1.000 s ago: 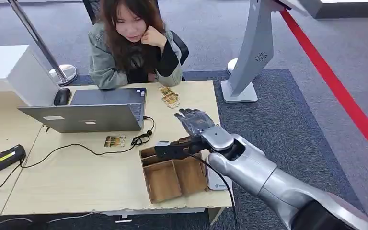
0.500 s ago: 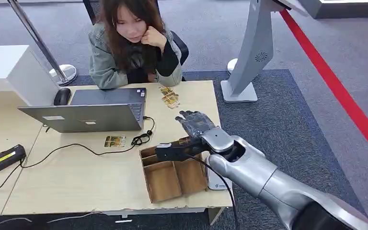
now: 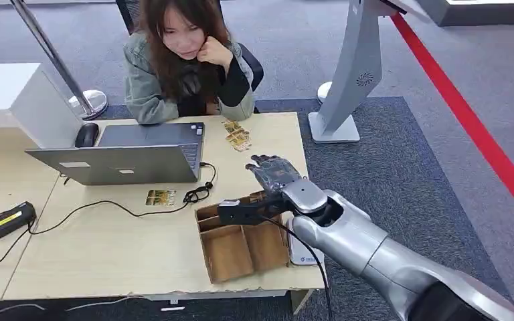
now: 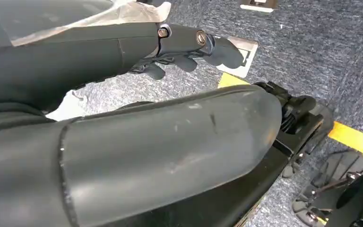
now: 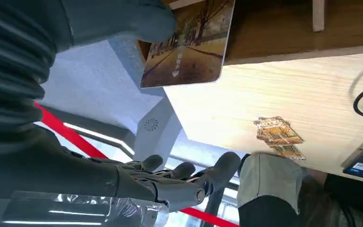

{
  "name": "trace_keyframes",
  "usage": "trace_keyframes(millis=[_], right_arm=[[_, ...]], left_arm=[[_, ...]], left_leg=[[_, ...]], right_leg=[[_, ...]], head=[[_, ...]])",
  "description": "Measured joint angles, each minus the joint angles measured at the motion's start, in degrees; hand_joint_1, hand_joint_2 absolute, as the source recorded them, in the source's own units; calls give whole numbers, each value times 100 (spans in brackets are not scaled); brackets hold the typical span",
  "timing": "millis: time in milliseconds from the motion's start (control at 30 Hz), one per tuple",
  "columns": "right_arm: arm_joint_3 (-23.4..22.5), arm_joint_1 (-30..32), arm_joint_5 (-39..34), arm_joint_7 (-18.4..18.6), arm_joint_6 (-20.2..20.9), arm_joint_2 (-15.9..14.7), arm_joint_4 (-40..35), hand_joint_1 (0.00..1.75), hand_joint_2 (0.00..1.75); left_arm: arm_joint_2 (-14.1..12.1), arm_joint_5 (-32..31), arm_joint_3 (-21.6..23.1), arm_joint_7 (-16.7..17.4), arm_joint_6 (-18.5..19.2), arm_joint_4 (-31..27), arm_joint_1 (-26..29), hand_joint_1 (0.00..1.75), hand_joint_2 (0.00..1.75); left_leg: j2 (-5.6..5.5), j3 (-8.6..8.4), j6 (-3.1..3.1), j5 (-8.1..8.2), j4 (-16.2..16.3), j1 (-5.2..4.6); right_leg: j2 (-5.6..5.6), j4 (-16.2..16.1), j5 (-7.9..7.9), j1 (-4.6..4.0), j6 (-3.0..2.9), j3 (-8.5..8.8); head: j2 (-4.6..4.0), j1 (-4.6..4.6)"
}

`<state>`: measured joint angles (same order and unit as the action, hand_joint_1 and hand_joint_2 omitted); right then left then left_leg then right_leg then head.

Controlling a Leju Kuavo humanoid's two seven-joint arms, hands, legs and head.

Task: Pass the card to the sensor for recognition and then transmit it.

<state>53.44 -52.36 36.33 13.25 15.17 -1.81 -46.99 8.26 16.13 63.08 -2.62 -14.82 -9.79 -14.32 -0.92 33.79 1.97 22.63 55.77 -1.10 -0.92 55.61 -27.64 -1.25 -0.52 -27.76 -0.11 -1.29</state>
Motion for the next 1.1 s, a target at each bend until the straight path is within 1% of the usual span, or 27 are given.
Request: trace_keyframes(millis=[200,233,367,400,433,467,500,533,567,633,700,900,1100], right_arm=[[0,1,-13,11,24,-11,0,42,175],[0,1,-17,11,29,-11,0,45,175],[0,1,-20,11,33,-15,0,49,175],[0,1,-20,11,33,-15,0,58,175],[0,1,-20,11,33,-15,0,63,175],[0,1,-20,11,33,-15,0,63,175],[0,3,-20,11,35,-15,0,68,175],[2,9,-22,13,40,-18,0,84,175],[4,18,-22,13,44,-20,0,84,175],[4,37,-24,17,50,-24,0,99,175],[7,57,-31,39,55,-28,0,101,175],[11,79,-42,48,85,-42,0,96,175],[11,79,-44,50,85,-44,0,98,175]], left_arm=[[0,-2,0,-2,2,0,0,0,0],[0,-2,0,-2,2,0,0,0,0],[0,-2,2,-2,2,0,0,0,0],[0,-2,0,-2,2,0,-1,0,0],[0,-2,0,-2,2,0,-1,0,0],[0,-2,0,-2,2,0,-1,0,0],[0,-4,0,-2,2,0,-1,0,0],[0,-4,0,-2,2,0,-1,0,0],[0,-9,0,-2,2,0,-1,0,0],[0,-17,0,-2,2,0,-2,0,0],[0,-22,0,-2,2,0,-3,0,0],[0,-42,0,-2,2,0,-5,0,0],[0,-46,0,-2,2,0,-5,0,0]], left_leg=[[0,0,0,0,0,0],[0,0,0,0,0,0],[0,0,0,0,0,0],[0,0,0,0,0,0],[0,0,0,0,0,0],[0,0,0,0,0,0],[0,0,0,0,0,0],[0,0,0,0,0,0],[0,0,0,0,0,0],[0,0,0,0,0,0],[0,0,0,0,0,0],[1,0,0,0,0,0],[1,-1,0,0,0,1]], right_leg=[[0,0,0,0,0,0],[0,0,0,0,0,0],[0,0,0,0,0,1],[0,0,0,0,0,1],[0,0,0,0,0,1],[0,0,0,0,0,1],[0,0,0,0,0,1],[0,0,0,0,0,1],[0,0,0,0,0,1],[0,0,0,0,0,1],[0,0,0,0,0,0],[0,0,0,0,0,0],[0,0,0,-1,0,0]], head=[[0,0],[0,0],[0,0],[0,0],[0,0],[0,0],[0,0],[0,0],[0,0],[0,0],[0,0],[0,0],[0,2]])
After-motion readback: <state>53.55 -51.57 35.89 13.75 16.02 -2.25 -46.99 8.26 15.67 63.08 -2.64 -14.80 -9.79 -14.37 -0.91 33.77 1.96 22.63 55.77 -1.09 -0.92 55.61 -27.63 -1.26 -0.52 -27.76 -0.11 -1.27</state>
